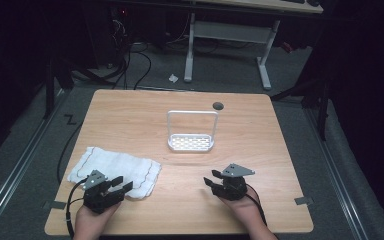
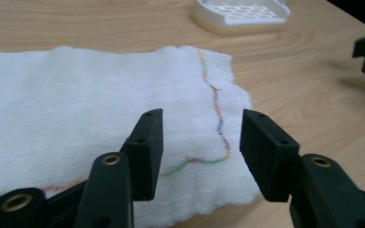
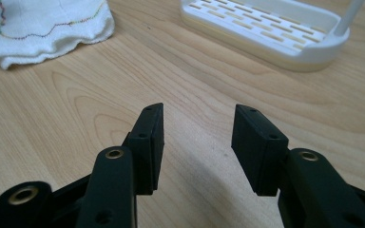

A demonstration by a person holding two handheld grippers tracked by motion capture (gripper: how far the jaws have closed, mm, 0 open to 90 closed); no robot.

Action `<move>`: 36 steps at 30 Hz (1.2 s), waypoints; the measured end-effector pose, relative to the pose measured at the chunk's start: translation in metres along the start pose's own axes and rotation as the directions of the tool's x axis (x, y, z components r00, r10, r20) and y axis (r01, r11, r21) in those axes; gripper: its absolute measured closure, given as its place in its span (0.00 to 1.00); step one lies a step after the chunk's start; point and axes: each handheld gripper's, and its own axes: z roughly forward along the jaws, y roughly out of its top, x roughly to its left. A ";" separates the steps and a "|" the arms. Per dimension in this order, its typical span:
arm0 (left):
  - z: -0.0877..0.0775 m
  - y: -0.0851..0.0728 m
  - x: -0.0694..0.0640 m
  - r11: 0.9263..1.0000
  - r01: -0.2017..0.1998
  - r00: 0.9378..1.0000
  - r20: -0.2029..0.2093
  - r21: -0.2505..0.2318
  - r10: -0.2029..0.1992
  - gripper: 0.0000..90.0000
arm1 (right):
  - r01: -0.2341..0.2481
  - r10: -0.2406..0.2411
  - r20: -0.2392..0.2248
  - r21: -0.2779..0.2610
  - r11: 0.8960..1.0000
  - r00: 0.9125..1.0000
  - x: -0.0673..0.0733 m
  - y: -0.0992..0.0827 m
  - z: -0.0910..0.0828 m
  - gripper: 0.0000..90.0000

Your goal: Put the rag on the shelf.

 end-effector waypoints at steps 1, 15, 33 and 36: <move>-0.005 0.000 0.006 0.999 0.033 0.999 -0.030 -0.024 -0.034 0.55 | 0.018 -0.018 0.007 0.000 1.000 1.000 0.001 0.001 0.000 0.61; -0.008 -0.002 0.019 0.998 0.064 0.996 -0.069 -0.006 -0.065 0.63 | 0.029 -0.031 -0.077 -0.021 0.999 0.997 0.019 0.010 0.012 0.90; -0.010 -0.001 0.018 1.000 0.015 0.999 -0.041 0.004 -0.015 0.61 | 0.159 -0.146 -0.173 0.064 0.985 0.974 0.075 0.113 0.133 1.00; -0.012 -0.001 0.019 1.000 0.020 0.999 -0.039 -0.003 -0.020 0.61 | 0.163 -0.147 -0.168 0.084 0.983 0.975 0.077 0.117 0.144 1.00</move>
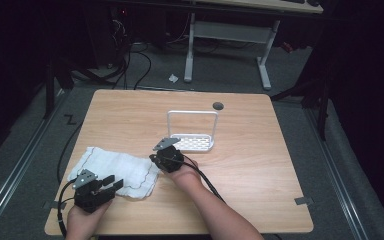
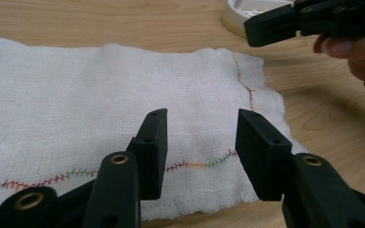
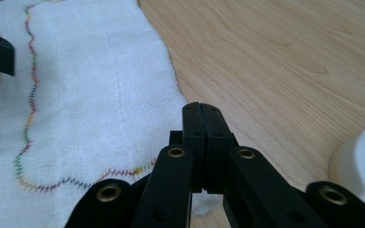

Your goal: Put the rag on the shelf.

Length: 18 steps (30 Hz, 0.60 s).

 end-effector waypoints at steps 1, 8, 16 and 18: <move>-0.001 0.000 0.001 1.000 0.007 1.000 0.002 -0.002 -0.007 0.61 | 0.025 -0.025 0.006 0.029 0.999 1.000 0.001 0.000 0.007 1.00; 0.002 0.000 0.002 1.000 0.015 1.000 0.005 0.008 -0.015 0.61 | 0.021 -0.020 -0.008 0.074 0.997 1.000 0.002 -0.019 0.011 1.00; 0.005 -0.001 -0.002 1.000 0.006 1.000 0.015 0.021 -0.007 0.60 | 0.065 -0.064 -0.021 0.079 0.995 0.998 0.019 -0.051 -0.026 1.00; 0.006 -0.001 -0.003 1.000 0.004 1.000 0.020 0.026 -0.005 0.59 | 0.072 -0.071 -0.008 0.073 0.995 0.997 0.025 -0.065 -0.040 1.00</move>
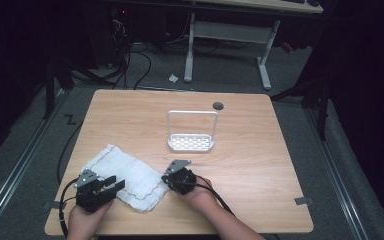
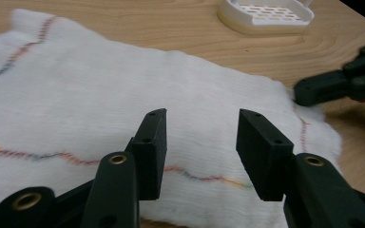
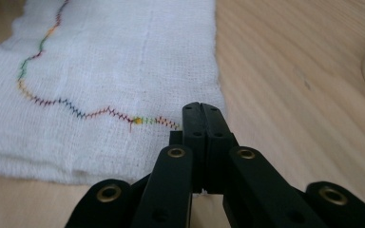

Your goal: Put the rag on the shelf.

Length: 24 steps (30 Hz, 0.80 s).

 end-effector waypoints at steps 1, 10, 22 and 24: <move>0.001 0.000 0.000 1.000 0.000 1.000 0.000 0.002 0.000 0.59 | -0.003 0.003 -0.003 -0.006 1.000 1.000 0.002 -0.008 -0.007 1.00; 0.001 0.000 -0.004 1.000 0.000 1.000 0.000 -0.005 0.000 0.58 | -0.059 0.059 0.025 -0.015 0.998 0.998 0.014 -0.065 -0.063 1.00; 0.018 -0.002 -0.026 0.989 -0.105 0.994 0.034 0.107 0.102 0.82 | -0.074 0.073 -0.007 -0.049 0.996 0.997 -0.007 -0.021 -0.039 0.96; 0.027 -0.001 -0.029 0.984 -0.115 0.993 0.026 0.133 0.112 0.82 | -0.055 0.055 -0.008 -0.009 0.998 0.998 -0.009 -0.017 -0.021 0.96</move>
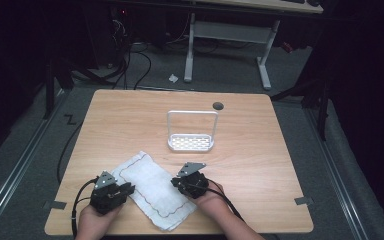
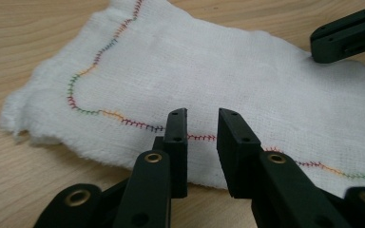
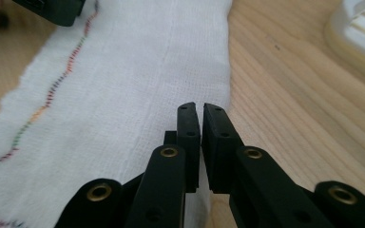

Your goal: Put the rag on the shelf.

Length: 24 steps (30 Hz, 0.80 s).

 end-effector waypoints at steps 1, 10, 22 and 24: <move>0.003 0.002 -0.001 1.000 0.001 1.000 -0.004 0.005 -0.001 0.82 | -0.009 0.009 -0.003 -0.004 1.000 1.000 0.001 -0.003 0.000 0.96; 0.046 0.030 -0.037 0.996 -0.078 0.992 0.101 0.041 0.073 0.81 | -0.053 0.053 -0.040 -0.009 0.999 0.998 0.021 -0.060 -0.056 0.94; 0.046 0.028 -0.046 0.997 -0.074 0.993 0.092 0.013 0.073 0.69 | -0.112 0.113 0.045 -0.035 0.993 0.993 -0.026 -0.013 -0.021 0.86; 0.047 0.029 -0.046 0.997 -0.075 0.993 0.093 0.013 0.074 0.69 | -0.108 0.109 0.051 -0.024 0.994 0.993 -0.028 -0.011 -0.016 0.87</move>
